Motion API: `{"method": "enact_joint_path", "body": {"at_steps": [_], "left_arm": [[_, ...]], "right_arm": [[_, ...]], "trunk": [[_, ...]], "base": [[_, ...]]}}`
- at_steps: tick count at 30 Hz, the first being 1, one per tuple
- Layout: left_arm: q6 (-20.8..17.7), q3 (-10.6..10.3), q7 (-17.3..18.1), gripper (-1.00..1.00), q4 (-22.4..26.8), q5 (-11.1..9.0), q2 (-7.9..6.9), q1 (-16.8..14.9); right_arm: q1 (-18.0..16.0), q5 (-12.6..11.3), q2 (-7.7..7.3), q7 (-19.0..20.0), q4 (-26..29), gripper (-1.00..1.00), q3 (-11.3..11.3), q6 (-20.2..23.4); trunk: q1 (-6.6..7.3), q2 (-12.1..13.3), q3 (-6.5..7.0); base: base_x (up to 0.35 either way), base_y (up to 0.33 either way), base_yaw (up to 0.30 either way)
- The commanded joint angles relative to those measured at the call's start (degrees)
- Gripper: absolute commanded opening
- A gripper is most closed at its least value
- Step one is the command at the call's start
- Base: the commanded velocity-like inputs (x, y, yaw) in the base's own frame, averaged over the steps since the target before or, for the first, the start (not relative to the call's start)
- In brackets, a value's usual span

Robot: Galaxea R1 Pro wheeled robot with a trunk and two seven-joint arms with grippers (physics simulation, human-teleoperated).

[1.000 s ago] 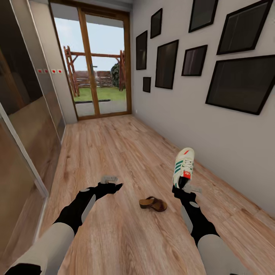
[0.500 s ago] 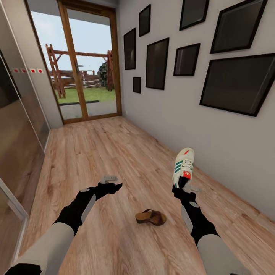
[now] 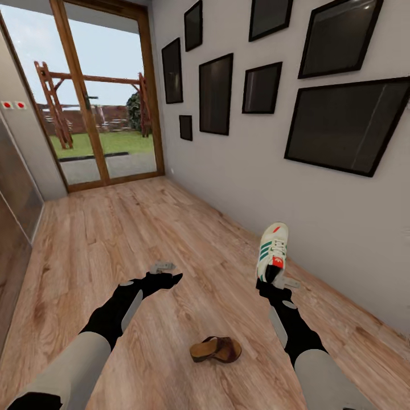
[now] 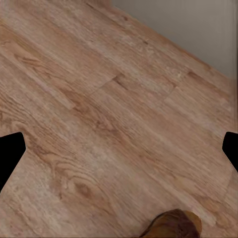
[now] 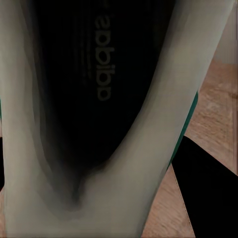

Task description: Pick up the two gym shoes and the two sandals from the corridor floor and place them onto the hallstand (shoe rack) in the corridor, making sure they are on the rack and not on the floor. Arrange them so the two gym shoes are next to each other and the two sandals are next to each other.

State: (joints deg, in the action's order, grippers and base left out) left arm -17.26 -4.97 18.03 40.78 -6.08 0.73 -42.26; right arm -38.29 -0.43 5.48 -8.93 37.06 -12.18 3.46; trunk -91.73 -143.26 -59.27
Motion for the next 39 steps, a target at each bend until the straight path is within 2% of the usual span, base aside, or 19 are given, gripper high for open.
{"method": "enact_joint_path", "body": {"at_steps": [1, 10, 23, 31, 39], "left_arm": [[-0.5, 0.0, 0.0, 1.0, 0.1, -0.6, -0.03, 0.0], [-0.5, 0.0, 0.0, 1.0, 0.1, -0.6, -0.03, 0.0], [-0.5, 0.0, 0.0, 1.0, 0.1, -0.6, -0.03, 0.0], [-0.5, 0.0, 0.0, 1.0, 0.1, -0.6, -0.03, 0.0], [-0.5, 0.0, 0.0, 1.0, 0.1, -0.6, -0.03, 0.1]], "right_arm": [[0.0, 0.0, 0.06, -0.1, 0.1, -1.0, -0.1, 0.4], [0.0, 0.0, 0.06, -0.1, 0.1, -1.0, -0.1, 0.6], [0.0, 0.0, 0.06, -0.1, 0.1, -1.0, -0.1, 0.6], [0.0, 0.0, 0.06, -0.1, 0.1, -1.0, -0.1, 0.6], [0.0, 0.0, 0.06, -0.1, 0.1, -1.0, -0.1, 0.6]], "trunk": [[-0.02, 0.0, -0.04], [-0.02, 0.0, 0.15], [-0.02, 0.0, 0.43], [-0.02, 0.0, 0.6], [-0.02, 0.0, 0.78]], "base": [[0.342, 0.08, -0.258], [0.333, 0.129, -0.262], [0.264, 0.245, -0.271], [0.069, 0.265, -0.272], [0.003, 0.033, -0.272]]}}
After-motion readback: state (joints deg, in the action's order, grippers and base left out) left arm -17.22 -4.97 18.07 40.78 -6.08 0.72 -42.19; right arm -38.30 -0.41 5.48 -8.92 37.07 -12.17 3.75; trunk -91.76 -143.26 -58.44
